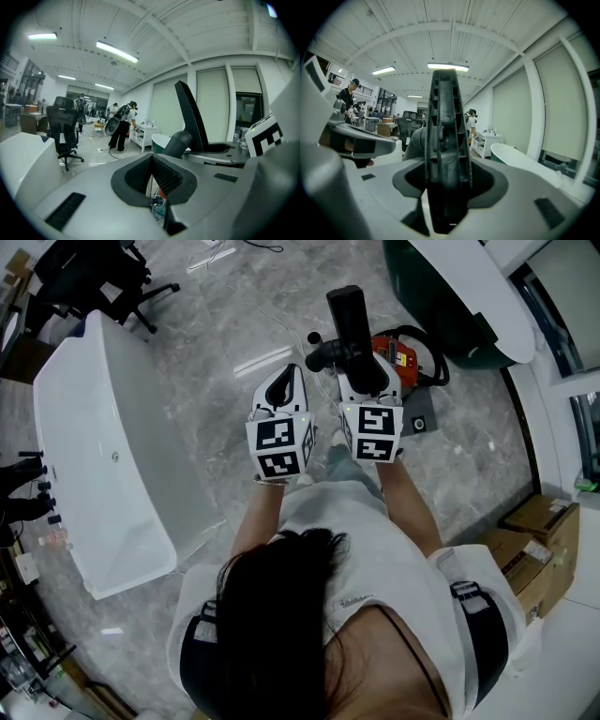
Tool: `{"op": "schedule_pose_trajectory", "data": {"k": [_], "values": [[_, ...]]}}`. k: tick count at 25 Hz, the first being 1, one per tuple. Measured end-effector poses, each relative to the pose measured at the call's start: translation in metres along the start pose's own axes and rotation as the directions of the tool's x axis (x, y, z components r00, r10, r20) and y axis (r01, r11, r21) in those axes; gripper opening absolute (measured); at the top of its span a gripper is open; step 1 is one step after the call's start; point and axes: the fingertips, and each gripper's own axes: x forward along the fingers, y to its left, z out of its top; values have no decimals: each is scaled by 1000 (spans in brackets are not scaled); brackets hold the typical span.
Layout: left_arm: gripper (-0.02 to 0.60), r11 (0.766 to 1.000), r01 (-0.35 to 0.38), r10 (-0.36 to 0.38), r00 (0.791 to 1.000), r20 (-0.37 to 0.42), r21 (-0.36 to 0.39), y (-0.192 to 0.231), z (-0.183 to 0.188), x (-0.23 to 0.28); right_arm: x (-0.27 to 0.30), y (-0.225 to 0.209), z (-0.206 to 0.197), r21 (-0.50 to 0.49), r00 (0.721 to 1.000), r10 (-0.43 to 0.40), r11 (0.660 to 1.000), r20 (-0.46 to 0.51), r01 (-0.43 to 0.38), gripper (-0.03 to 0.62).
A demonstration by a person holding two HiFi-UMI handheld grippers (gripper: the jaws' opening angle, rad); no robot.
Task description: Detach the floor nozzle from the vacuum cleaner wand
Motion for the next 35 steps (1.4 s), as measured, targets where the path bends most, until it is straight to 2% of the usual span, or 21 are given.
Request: {"op": "schedule_pose_trajectory", "data": {"k": [19,24,35], "values": [[5,1000,5,-5,999,32,11,-3,-8,-19,-18,16,0,7,1000,-5,1000,26,4,235],[5,999,2,-4,999,35,52,-7,-7,-19,-20,17,-1,6,1000,-5,1000,24,5,235],[5,1000,3,-4,1000,22,28,-7,-16,-21,-22,17,-8,6,1000,-11,1000,15,11,235]]}}
